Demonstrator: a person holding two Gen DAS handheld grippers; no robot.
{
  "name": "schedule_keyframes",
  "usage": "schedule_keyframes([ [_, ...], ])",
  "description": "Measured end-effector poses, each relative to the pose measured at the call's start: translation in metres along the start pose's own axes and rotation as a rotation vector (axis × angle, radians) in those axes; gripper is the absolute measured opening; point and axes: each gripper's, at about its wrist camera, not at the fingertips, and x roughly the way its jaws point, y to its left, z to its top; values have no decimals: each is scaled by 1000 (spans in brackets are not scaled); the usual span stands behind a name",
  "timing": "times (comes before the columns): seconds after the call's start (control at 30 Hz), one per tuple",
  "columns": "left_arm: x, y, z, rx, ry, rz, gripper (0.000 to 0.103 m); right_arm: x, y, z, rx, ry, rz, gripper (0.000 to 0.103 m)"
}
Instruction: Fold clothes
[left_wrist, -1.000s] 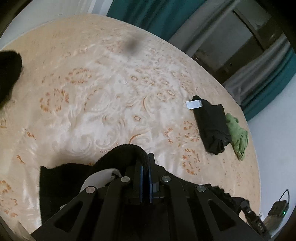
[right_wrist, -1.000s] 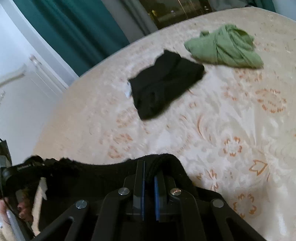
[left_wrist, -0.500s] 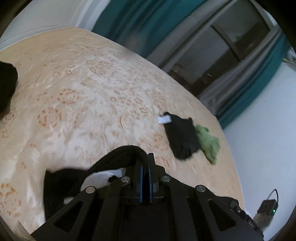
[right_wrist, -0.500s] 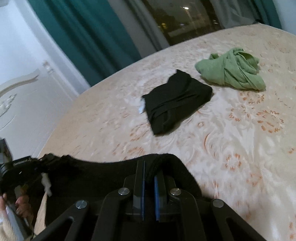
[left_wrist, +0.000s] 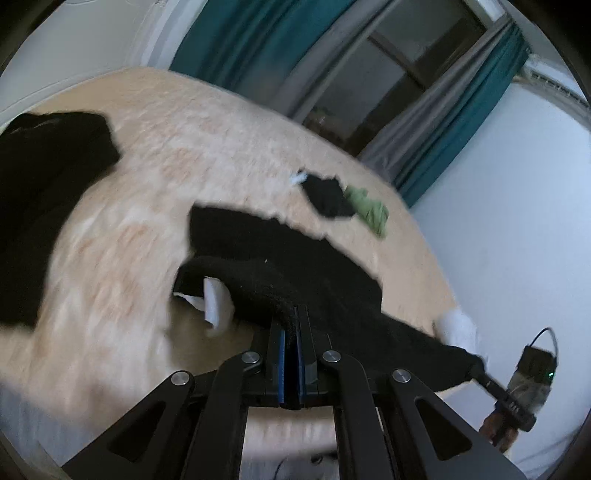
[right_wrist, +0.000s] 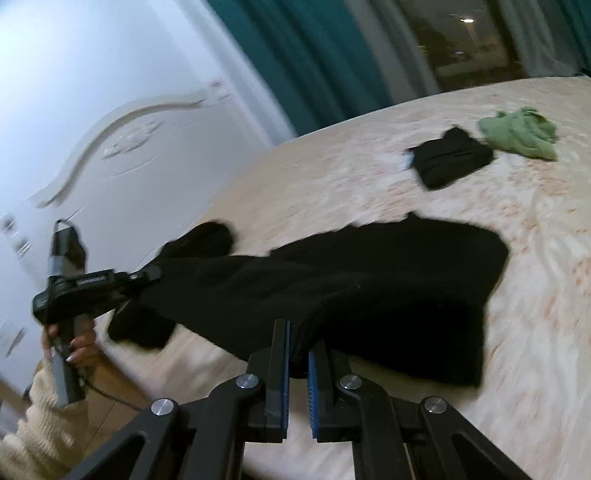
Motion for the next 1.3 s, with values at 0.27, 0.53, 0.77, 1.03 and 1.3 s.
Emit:
schedule_keyframes([
  [0.27, -26, 35, -79, -89, 125, 69, 4, -17, 31, -83, 84, 122, 34, 6],
  [0.53, 8, 47, -87, -142, 248, 100, 4, 1, 3, -131, 263, 231, 3, 6],
  [0.77, 38, 30, -31, -138, 188, 72, 4, 18, -23, -84, 249, 172, 1, 6],
  [1.03, 155, 15, 55, -139, 249, 184, 4, 76, -86, 2, 244, 118, -114, 6],
  [1.3, 233, 26, 98, -262, 288, 176, 4, 130, -156, 33, 358, 126, -153, 6],
])
